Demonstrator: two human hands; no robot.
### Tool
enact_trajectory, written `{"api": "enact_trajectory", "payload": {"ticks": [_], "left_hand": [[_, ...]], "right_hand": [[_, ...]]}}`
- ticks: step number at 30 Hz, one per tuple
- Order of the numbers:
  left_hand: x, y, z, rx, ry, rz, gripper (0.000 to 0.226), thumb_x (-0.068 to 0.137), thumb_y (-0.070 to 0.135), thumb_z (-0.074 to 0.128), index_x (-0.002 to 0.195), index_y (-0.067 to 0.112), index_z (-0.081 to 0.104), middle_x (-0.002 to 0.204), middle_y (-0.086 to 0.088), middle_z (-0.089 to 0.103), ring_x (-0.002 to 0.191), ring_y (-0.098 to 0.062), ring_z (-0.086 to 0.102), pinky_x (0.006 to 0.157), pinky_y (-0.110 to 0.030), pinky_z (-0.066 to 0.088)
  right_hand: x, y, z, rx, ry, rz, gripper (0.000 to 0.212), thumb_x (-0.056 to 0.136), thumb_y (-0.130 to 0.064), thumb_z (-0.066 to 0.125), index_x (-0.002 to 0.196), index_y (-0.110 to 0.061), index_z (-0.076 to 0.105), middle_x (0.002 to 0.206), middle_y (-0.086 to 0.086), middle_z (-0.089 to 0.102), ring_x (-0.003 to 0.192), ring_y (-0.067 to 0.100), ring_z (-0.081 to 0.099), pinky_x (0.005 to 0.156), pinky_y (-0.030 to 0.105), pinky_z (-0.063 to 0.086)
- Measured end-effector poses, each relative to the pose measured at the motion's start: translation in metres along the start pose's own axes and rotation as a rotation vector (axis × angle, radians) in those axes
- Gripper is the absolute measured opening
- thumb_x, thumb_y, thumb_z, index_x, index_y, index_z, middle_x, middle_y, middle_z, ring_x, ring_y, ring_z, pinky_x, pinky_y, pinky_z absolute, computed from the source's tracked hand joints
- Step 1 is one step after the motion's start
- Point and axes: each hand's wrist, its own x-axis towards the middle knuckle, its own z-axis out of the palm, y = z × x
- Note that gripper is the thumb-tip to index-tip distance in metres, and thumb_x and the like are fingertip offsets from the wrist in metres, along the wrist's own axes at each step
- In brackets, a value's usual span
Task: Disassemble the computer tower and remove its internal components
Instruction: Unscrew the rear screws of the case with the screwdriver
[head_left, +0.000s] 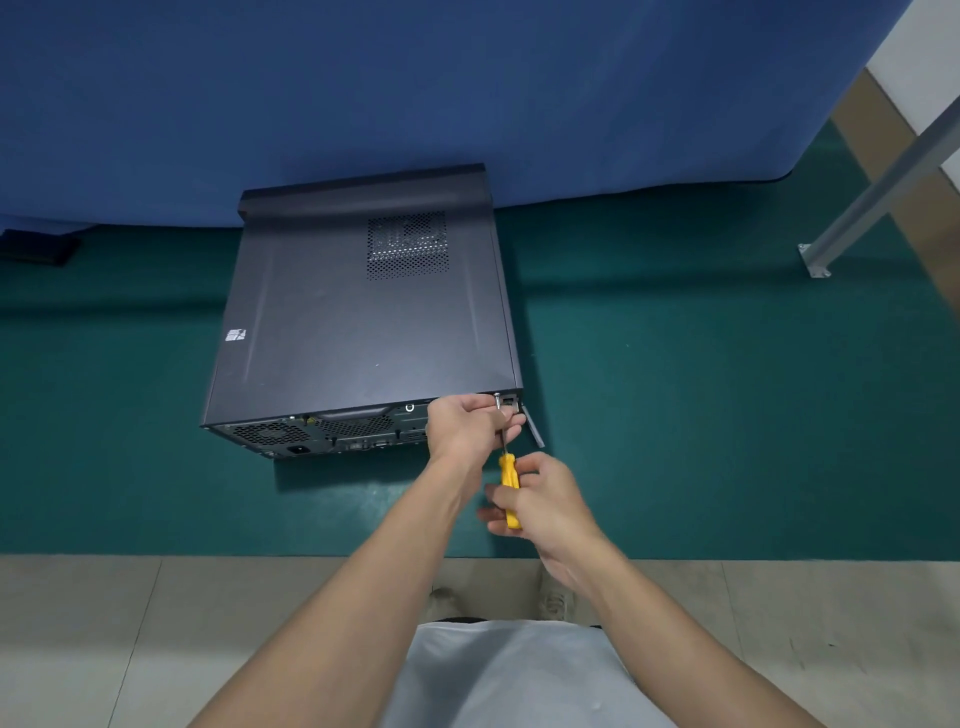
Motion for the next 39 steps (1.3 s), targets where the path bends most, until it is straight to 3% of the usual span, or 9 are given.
{"api": "enact_trajectory", "payload": {"ticks": [4, 6, 11, 14, 20, 28, 32, 35, 39], "left_hand": [[-0.001, 0.0, 0.0, -0.074, -0.086, -0.036, 0.014, 0.091, -0.016, 0.048, 0.098, -0.008, 0.057, 0.089, -0.022, 0.07, 0.079, -0.027, 0.073, 0.068, -0.027, 0.06], [-0.001, -0.001, -0.003, -0.115, -0.128, -0.047, 0.016, 0.092, -0.016, 0.045, 0.102, -0.011, 0.057, 0.092, -0.024, 0.069, 0.084, -0.03, 0.072, 0.07, -0.028, 0.06], [-0.005, -0.002, 0.001, -0.069, 0.009, 0.009, 0.012, 0.084, -0.014, 0.062, 0.089, -0.005, 0.06, 0.082, -0.02, 0.07, 0.072, -0.026, 0.072, 0.066, -0.028, 0.06], [-0.005, -0.003, 0.006, -0.024, 0.092, 0.049, 0.014, 0.082, -0.014, 0.065, 0.092, -0.005, 0.06, 0.08, -0.019, 0.07, 0.071, -0.024, 0.073, 0.065, -0.026, 0.059], [-0.009, -0.001, 0.006, -0.169, -0.001, 0.011, 0.011, 0.092, -0.014, 0.048, 0.096, -0.006, 0.055, 0.09, -0.026, 0.066, 0.077, -0.029, 0.071, 0.066, -0.027, 0.06], [-0.006, 0.002, 0.002, 0.011, 0.036, 0.015, 0.017, 0.084, -0.015, 0.063, 0.091, -0.001, 0.057, 0.083, -0.019, 0.069, 0.071, -0.025, 0.072, 0.064, -0.027, 0.06], [-0.004, 0.001, 0.0, -0.113, -0.069, -0.017, 0.014, 0.089, -0.018, 0.051, 0.094, -0.004, 0.054, 0.085, -0.023, 0.066, 0.073, -0.026, 0.07, 0.067, -0.027, 0.06], [0.0, -0.001, -0.007, -0.158, -0.144, -0.054, 0.017, 0.091, -0.015, 0.049, 0.107, -0.01, 0.054, 0.096, -0.026, 0.067, 0.084, -0.03, 0.071, 0.074, -0.03, 0.06], [0.005, -0.003, -0.01, -0.104, -0.103, -0.062, 0.014, 0.089, -0.012, 0.057, 0.102, -0.009, 0.06, 0.092, -0.022, 0.07, 0.08, -0.027, 0.073, 0.071, -0.03, 0.06]], "right_hand": [[0.0, -0.011, -0.02, 0.313, -0.284, 0.174, 0.014, 0.095, -0.005, 0.051, 0.107, 0.003, 0.056, 0.09, 0.022, 0.063, 0.073, 0.029, 0.067, 0.066, 0.037, 0.056], [0.0, -0.012, -0.027, 0.343, -0.377, 0.221, 0.022, 0.097, -0.002, 0.047, 0.116, 0.006, 0.053, 0.096, 0.024, 0.063, 0.079, 0.034, 0.067, 0.068, 0.039, 0.057], [0.0, -0.01, -0.018, 0.011, -0.22, 0.093, 0.021, 0.094, -0.001, 0.055, 0.113, -0.003, 0.048, 0.096, 0.018, 0.062, 0.069, 0.026, 0.071, 0.058, 0.032, 0.056], [0.003, -0.006, -0.014, -0.038, -0.162, 0.054, 0.019, 0.09, 0.001, 0.059, 0.105, -0.006, 0.049, 0.099, 0.018, 0.065, 0.067, 0.025, 0.07, 0.058, 0.031, 0.057], [0.002, -0.013, -0.029, 0.233, -0.43, 0.217, 0.023, 0.095, 0.006, 0.047, 0.116, 0.013, 0.052, 0.102, 0.027, 0.062, 0.091, 0.037, 0.067, 0.072, 0.038, 0.058], [0.001, -0.001, -0.009, -0.075, -0.091, 0.071, 0.027, 0.085, 0.002, 0.066, 0.107, -0.001, 0.052, 0.091, 0.016, 0.065, 0.065, 0.02, 0.067, 0.059, 0.028, 0.056], [-0.001, -0.007, -0.016, 0.06, -0.222, 0.115, 0.01, 0.092, -0.003, 0.057, 0.102, -0.002, 0.056, 0.084, 0.015, 0.063, 0.067, 0.022, 0.064, 0.061, 0.032, 0.055], [-0.003, -0.007, -0.022, 0.237, -0.306, 0.139, 0.016, 0.094, 0.002, 0.051, 0.11, 0.003, 0.056, 0.093, 0.02, 0.064, 0.076, 0.03, 0.068, 0.066, 0.037, 0.056], [-0.004, 0.003, -0.009, 0.033, -0.021, 0.035, 0.025, 0.088, 0.003, 0.061, 0.111, -0.004, 0.053, 0.093, 0.015, 0.065, 0.07, 0.023, 0.069, 0.063, 0.032, 0.057]]}}
